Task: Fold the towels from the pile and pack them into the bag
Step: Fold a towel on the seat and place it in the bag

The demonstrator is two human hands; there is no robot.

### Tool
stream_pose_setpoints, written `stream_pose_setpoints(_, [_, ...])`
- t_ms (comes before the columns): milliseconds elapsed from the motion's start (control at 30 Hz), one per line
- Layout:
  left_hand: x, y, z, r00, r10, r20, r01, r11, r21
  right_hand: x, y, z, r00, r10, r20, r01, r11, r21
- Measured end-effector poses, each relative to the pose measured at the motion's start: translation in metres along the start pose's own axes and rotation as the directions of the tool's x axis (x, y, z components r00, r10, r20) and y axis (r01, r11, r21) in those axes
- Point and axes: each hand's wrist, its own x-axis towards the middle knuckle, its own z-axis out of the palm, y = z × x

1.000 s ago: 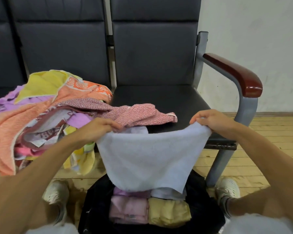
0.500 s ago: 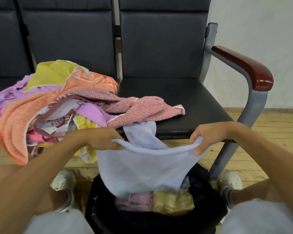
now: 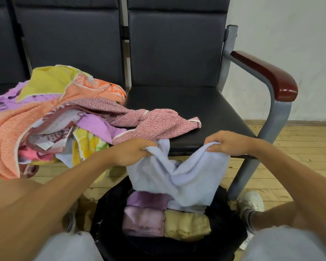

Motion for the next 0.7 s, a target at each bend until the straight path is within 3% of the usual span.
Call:
stream_pose_setpoints(133, [-0.014,0.011,0.000,0.975,-0.043,0.216,0.065,0.993,-0.095,-0.002,0.003,-0.003,0.998,-0.018,0.054,0.018,1.000,0.015])
stream_pose_setpoints(300, [-0.020,0.010,-0.009,0.962,-0.085,0.259,0.115,0.988,-0.104,-0.009,0.003,-0.009,0.994,0.017,0.109,-0.024,0.998,0.061])
stream_pose_setpoints(367, [-0.019,0.008,-0.015,0.981,-0.103,0.167,0.118,0.989,-0.085,-0.014,0.005,-0.013,0.994,0.052,0.093,-0.057,0.997,0.054])
stream_pose_setpoints(433, [-0.019,0.005,-0.026,0.991,-0.124,-0.044,0.121,0.991,-0.062,-0.020,0.008,-0.019,0.995,0.100,0.019,-0.101,0.993,0.054])
stream_pose_setpoints(533, [-0.024,0.000,-0.044,0.931,-0.161,-0.326,0.154,0.987,-0.049,-0.026,0.010,-0.030,0.964,0.225,-0.141,-0.208,0.970,0.128])
stream_pose_setpoints(633, [-0.031,-0.004,-0.055,0.891,-0.179,-0.417,0.197,0.980,-0.001,-0.024,0.012,-0.036,0.908,0.316,-0.276,-0.253,0.937,0.242])
stream_pose_setpoints(700, [-0.035,-0.004,-0.055,0.892,-0.172,-0.418,0.211,0.976,0.049,-0.020,0.010,-0.035,0.869,0.335,-0.364,-0.281,0.940,0.195])
